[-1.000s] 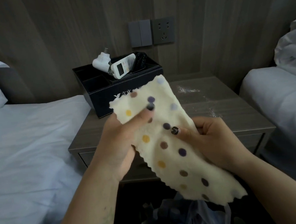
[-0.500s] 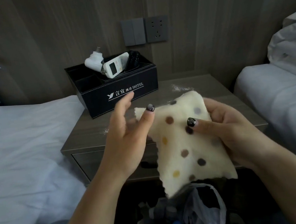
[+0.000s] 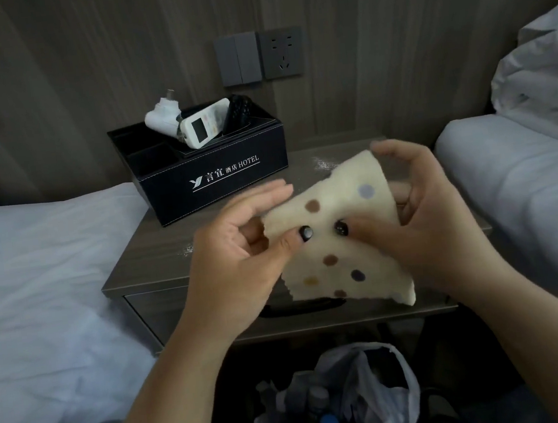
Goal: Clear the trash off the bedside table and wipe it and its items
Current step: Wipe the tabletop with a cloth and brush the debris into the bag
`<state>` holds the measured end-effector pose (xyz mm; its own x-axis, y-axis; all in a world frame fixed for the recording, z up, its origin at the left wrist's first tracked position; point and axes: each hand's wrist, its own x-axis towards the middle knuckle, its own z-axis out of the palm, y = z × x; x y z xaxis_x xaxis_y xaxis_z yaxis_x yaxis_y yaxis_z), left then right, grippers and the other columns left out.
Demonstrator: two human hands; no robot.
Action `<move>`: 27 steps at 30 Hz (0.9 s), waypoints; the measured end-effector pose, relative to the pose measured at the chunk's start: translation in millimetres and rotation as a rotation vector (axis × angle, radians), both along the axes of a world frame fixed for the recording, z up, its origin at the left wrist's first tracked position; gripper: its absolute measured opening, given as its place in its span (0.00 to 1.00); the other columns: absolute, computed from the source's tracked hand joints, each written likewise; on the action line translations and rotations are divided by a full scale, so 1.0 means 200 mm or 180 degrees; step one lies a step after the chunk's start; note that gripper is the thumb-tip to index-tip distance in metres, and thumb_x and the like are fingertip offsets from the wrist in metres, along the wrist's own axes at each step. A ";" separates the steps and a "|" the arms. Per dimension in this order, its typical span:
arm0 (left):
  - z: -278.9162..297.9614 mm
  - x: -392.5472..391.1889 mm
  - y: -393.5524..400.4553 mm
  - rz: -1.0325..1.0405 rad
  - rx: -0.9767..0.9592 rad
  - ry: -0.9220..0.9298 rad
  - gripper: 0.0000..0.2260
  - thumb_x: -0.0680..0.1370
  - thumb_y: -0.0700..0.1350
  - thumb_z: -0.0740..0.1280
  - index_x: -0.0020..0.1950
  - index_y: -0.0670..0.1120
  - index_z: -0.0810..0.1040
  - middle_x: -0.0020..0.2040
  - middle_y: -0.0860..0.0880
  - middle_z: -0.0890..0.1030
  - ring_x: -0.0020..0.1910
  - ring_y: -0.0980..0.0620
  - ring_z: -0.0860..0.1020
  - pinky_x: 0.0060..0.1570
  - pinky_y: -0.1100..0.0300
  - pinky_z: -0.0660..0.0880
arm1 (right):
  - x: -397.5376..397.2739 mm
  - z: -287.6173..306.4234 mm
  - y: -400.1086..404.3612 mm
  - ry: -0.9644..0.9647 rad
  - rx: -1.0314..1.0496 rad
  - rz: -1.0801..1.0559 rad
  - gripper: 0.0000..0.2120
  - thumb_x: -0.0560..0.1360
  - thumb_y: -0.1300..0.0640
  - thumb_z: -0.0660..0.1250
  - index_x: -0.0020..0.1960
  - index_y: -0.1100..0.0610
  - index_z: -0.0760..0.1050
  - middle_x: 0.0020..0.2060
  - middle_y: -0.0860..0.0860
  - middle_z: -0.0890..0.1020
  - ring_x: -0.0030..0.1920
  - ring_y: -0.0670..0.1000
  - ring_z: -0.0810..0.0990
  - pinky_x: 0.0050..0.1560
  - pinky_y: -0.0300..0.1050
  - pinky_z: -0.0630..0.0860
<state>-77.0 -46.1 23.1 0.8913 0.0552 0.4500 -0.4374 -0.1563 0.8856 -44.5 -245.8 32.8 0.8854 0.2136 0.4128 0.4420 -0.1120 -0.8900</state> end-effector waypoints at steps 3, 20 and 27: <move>0.00 0.00 0.02 0.0532 0.0893 -0.0057 0.16 0.72 0.37 0.74 0.56 0.51 0.83 0.51 0.56 0.85 0.50 0.61 0.82 0.49 0.62 0.80 | 0.01 0.00 -0.01 -0.0155 -0.0350 0.0048 0.24 0.65 0.56 0.75 0.58 0.43 0.74 0.42 0.42 0.86 0.41 0.43 0.85 0.36 0.39 0.82; 0.07 0.02 0.04 -0.0207 -0.0475 0.0323 0.05 0.70 0.43 0.73 0.43 0.53 0.84 0.48 0.53 0.84 0.47 0.54 0.83 0.44 0.58 0.80 | 0.09 0.00 0.03 0.0054 0.0765 0.0145 0.26 0.60 0.51 0.79 0.57 0.49 0.78 0.53 0.53 0.80 0.50 0.48 0.82 0.41 0.45 0.82; 0.09 0.03 0.03 -0.0078 -0.1395 0.0433 0.09 0.72 0.43 0.72 0.52 0.48 0.81 0.47 0.48 0.86 0.45 0.49 0.85 0.38 0.58 0.80 | 0.09 -0.07 0.16 0.1388 0.1014 0.0949 0.20 0.68 0.52 0.74 0.57 0.56 0.76 0.51 0.56 0.84 0.48 0.57 0.85 0.41 0.51 0.82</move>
